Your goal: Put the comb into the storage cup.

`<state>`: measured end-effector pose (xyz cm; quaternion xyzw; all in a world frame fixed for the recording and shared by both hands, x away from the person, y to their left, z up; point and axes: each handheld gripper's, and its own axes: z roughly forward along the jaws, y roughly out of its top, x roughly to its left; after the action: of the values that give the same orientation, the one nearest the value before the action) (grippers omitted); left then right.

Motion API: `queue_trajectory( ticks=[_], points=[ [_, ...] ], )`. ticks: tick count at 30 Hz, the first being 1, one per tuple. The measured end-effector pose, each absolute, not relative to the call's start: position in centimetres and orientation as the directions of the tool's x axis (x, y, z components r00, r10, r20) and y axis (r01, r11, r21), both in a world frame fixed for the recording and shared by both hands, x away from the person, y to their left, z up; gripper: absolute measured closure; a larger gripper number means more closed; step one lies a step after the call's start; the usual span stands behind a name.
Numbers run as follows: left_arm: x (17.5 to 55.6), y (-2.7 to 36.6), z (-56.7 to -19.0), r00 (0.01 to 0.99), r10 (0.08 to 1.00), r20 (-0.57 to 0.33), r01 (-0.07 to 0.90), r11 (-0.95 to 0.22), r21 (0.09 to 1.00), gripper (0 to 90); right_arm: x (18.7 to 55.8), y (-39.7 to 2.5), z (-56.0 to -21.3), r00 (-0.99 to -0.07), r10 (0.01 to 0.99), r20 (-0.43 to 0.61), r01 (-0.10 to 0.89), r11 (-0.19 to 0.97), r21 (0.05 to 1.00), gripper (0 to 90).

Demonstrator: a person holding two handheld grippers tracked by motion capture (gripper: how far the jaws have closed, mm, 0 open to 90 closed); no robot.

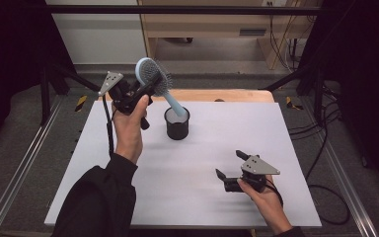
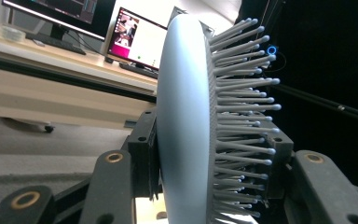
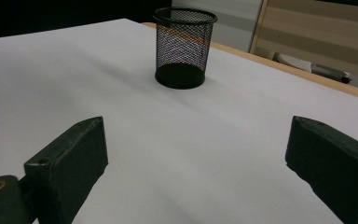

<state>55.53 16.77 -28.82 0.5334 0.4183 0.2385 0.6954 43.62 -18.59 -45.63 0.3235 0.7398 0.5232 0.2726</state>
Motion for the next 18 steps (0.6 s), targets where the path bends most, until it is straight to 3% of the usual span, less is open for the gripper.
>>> queue_trajectory(
  ticks=[18],
  points=[
    [56.63,16.74,-29.3,0.524,0.798,-0.298,0.107,0.285,0.953,51.4,43.51,-18.69,-45.52,-0.634,0.77,-0.063,0.191,0.235,0.953,5.9]
  ],
)
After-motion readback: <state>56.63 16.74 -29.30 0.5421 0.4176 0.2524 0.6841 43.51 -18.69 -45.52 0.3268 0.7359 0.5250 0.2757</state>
